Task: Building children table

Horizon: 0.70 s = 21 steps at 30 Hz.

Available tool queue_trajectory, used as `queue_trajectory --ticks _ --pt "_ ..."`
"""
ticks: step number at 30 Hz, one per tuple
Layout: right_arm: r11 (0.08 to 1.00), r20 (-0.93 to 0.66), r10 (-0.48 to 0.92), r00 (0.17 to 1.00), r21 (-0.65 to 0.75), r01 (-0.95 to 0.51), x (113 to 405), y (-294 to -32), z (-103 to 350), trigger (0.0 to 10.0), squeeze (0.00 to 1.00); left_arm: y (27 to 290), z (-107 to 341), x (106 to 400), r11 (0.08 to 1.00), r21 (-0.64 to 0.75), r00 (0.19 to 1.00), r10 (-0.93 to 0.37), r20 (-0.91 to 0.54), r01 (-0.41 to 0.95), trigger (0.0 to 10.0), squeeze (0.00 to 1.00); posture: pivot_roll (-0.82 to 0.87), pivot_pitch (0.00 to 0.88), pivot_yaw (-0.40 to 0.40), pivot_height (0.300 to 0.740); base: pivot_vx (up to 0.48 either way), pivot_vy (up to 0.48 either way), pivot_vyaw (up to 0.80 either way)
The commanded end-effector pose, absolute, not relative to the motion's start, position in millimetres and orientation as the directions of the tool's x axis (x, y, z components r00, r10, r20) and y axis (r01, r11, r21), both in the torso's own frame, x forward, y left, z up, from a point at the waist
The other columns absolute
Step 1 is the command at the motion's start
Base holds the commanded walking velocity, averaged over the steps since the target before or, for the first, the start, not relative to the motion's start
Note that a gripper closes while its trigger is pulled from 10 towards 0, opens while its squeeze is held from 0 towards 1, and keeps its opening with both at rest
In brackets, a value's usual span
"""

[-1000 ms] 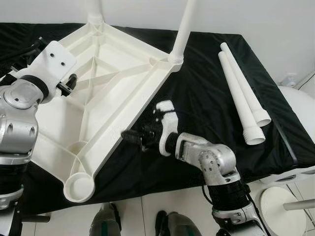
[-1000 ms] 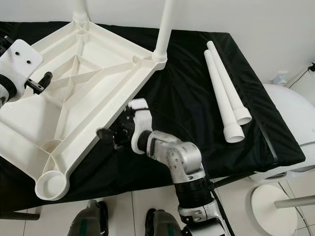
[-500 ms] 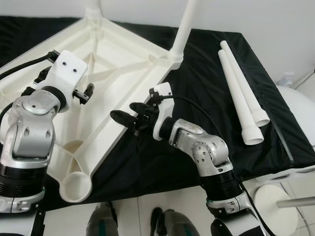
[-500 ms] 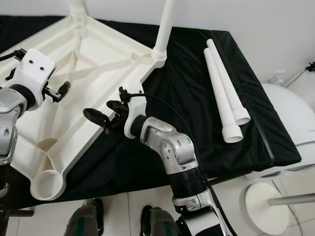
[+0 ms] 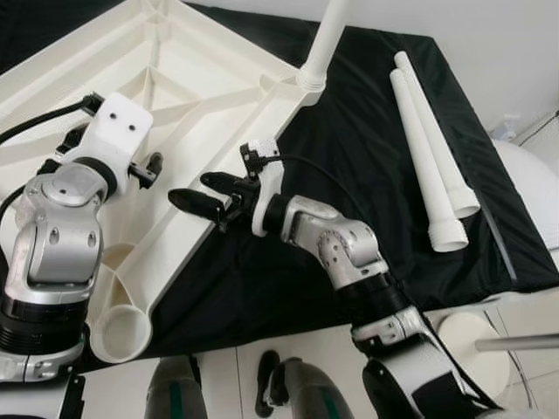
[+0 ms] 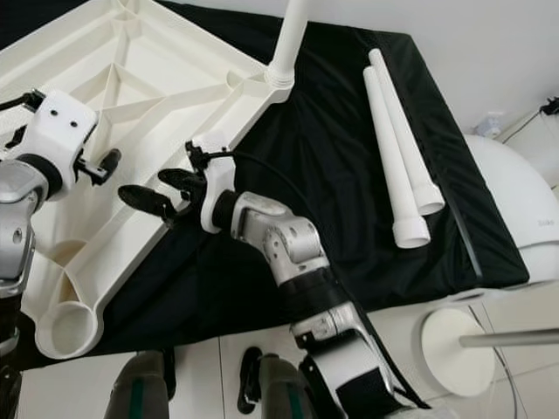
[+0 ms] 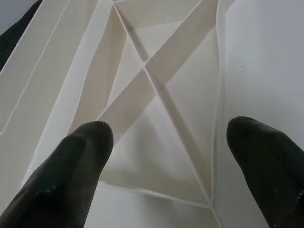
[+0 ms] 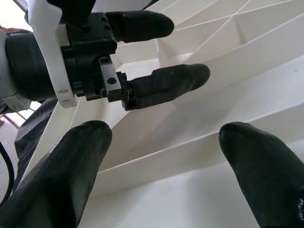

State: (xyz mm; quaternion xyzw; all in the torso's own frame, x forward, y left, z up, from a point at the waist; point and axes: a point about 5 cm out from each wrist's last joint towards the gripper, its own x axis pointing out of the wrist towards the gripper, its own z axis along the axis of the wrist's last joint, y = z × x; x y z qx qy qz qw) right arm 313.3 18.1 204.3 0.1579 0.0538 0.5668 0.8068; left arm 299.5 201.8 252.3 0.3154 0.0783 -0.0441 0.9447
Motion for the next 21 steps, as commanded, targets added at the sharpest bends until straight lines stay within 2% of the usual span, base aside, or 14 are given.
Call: queue_trajectory --ticks 1,6,9,12,14,15,17,18,21 --pt "0.274 0.071 0.946 0.316 0.344 -0.898 310.3 27.6 195.4 10.0 0.0 206.2 261.3 297.6 0.793 0.609 0.994 0.082 -0.074 -0.02 10.0 0.0 0.19 0.257 -0.193 0.74 0.0 0.0 0.0" --pt "0.301 -0.005 0.948 0.319 0.342 -0.89 315.0 33.6 185.9 10.0 0.0 207.6 269.9 297.9 0.789 0.612 0.995 0.094 -0.041 -0.049 10.0 0.0 0.19 0.258 -0.193 0.74 0.0 0.0 0.0" --pt "0.377 -0.091 0.926 0.368 0.322 -0.869 325.3 31.4 178.0 10.0 0.0 207.8 276.2 297.6 0.79 0.61 0.995 0.101 -0.024 -0.065 10.0 0.0 0.19 0.257 -0.195 0.74 0.0 0.0 0.0" --pt "0.391 -0.109 0.92 0.376 0.314 -0.865 328.8 28.4 176.6 10.0 0.0 207.9 277.0 297.8 0.791 0.608 0.994 0.104 -0.024 -0.068 10.0 0.0 0.18 0.253 -0.192 0.74 0.0 0.0 0.0" --pt "0.403 -0.165 0.915 0.37 0.286 -0.869 330.5 11.0 173.7 10.0 0.0 207.9 276.0 299.4 0.79 0.61 0.994 0.107 -0.025 -0.069 10.0 0.0 0.16 0.247 -0.187 0.74 0.0 0.0 0.0" --pt "0.403 -0.165 0.915 0.37 0.286 -0.869 330.5 11.0 173.7 10.0 0.0 207.9 276.0 299.4 0.79 0.61 0.994 0.107 -0.025 -0.069 10.0 0.0 0.16 0.247 -0.187 0.74 0.0 0.0 0.0" --pt "0.423 -0.235 0.898 0.371 0.235 -0.875 332.2 -16.6 169.2 10.0 0.0 206.8 275.6 302.6 0.79 0.609 0.994 0.102 -0.025 -0.066 10.0 0.0 0.15 0.24 -0.181 0.74 0.0 0.0 0.0" --pt "0.423 -0.235 0.898 0.371 0.235 -0.875 332.2 -16.6 169.2 10.0 0.0 206.8 275.6 302.6 0.79 0.609 0.994 0.102 -0.025 -0.066 10.0 0.0 0.15 0.24 -0.181 0.74 0.0 0.0 0.0" --pt "0.45 -0.284 0.878 0.386 0.212 -0.868 334.3 -43.1 167.0 10.0 0.0 206.0 276.3 306.5 0.791 0.608 0.995 0.097 -0.024 -0.063 10.0 0.0 0.12 0.23 -0.167 0.74 0.0 0.0 0.0"
